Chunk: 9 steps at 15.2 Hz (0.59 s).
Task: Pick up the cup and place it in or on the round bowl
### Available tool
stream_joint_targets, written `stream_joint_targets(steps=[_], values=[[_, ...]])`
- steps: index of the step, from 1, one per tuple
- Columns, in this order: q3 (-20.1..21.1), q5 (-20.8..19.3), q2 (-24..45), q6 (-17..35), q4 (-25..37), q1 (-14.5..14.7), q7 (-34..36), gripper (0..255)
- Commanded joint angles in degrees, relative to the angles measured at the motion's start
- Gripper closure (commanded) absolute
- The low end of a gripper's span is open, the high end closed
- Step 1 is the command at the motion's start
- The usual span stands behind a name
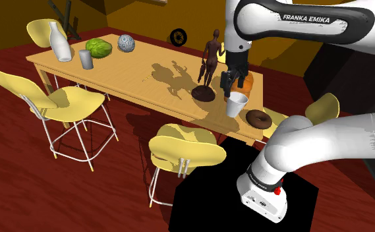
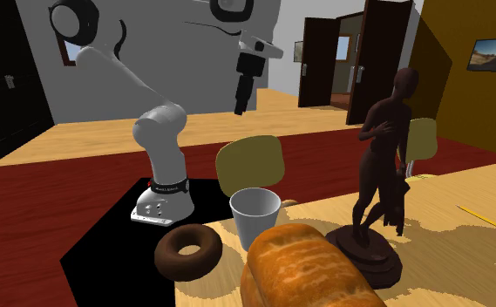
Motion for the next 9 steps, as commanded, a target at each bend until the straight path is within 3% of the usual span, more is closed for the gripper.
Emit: stream_joint_targets(steps=[1,9], values=[[0.0,0.0,0.0,0.0,0.0,0.0,0.0,0],[-7.1,-8.8,1.2,16.4,-9.6,-4.2,-5.2,0]])
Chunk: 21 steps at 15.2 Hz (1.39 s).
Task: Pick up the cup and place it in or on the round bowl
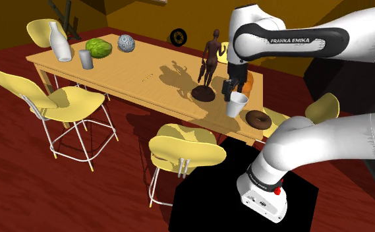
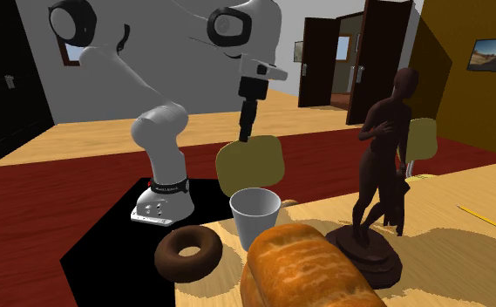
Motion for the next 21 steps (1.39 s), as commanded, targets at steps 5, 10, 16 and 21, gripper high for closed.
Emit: stream_joint_targets(steps=[5,10,16,21], values=[[-6.1,-6.8,4.7,14.1,-4.6,-3.6,-3.3,0],[-11.4,-11.7,12.1,26.5,-5.4,-6.4,-5.6,0],[-12.9,-13.4,15.5,32.3,-7.7,-7.1,-5.1,0],[-13.3,-13.8,16.5,33.9,-8.2,-7.3,-5.0,0]])
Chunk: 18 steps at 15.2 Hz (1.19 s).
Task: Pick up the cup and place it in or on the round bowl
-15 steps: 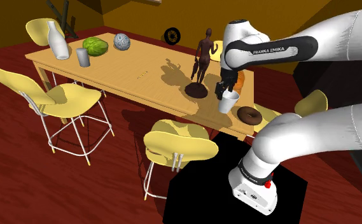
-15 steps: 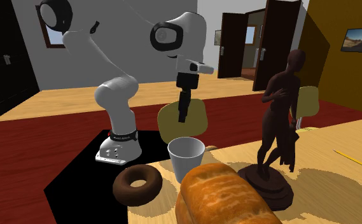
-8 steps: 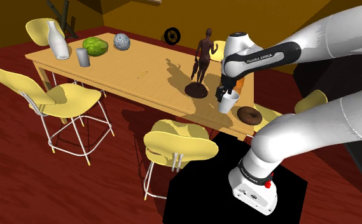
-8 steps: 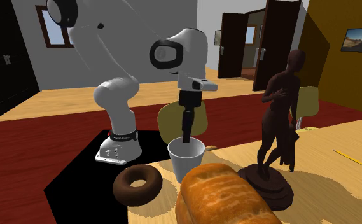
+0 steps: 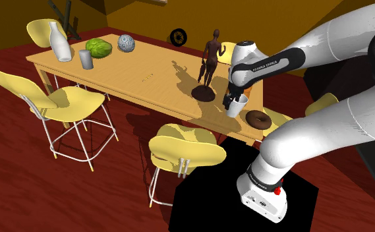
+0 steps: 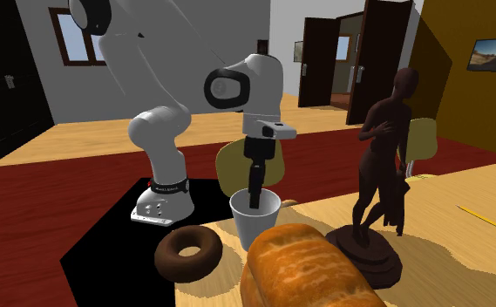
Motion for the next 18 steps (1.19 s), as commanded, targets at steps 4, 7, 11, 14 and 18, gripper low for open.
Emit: stream_joint_targets(steps=[4,7,11,14,18], values=[[0.0,-0.1,0.0,0.1,-0.1,0.0,0.0,0],[0.0,-0.1,0.0,0.1,-0.1,0.0,0.0,255],[0.0,0.0,0.0,0.1,0.0,0.0,0.0,255],[0.0,0.0,0.0,0.1,-0.1,0.0,0.0,255],[0.4,0.7,-1.8,-2.8,1.1,0.2,-0.7,255]])
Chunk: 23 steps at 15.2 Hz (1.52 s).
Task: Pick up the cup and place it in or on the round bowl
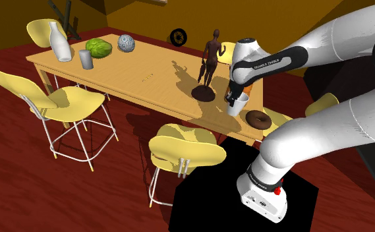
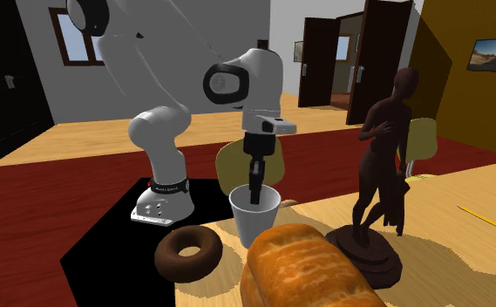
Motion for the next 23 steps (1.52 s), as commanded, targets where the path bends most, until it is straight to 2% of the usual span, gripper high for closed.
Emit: stream_joint_targets(steps=[1,20,23], values=[[0.4,0.5,-1.0,-1.8,0.8,0.2,-0.3,255],[3.3,4.3,-7.5,-18.4,11.1,1.3,-3.8,255],[1.7,2.4,-13.2,-21.0,8.9,-1.0,-6.9,255]])
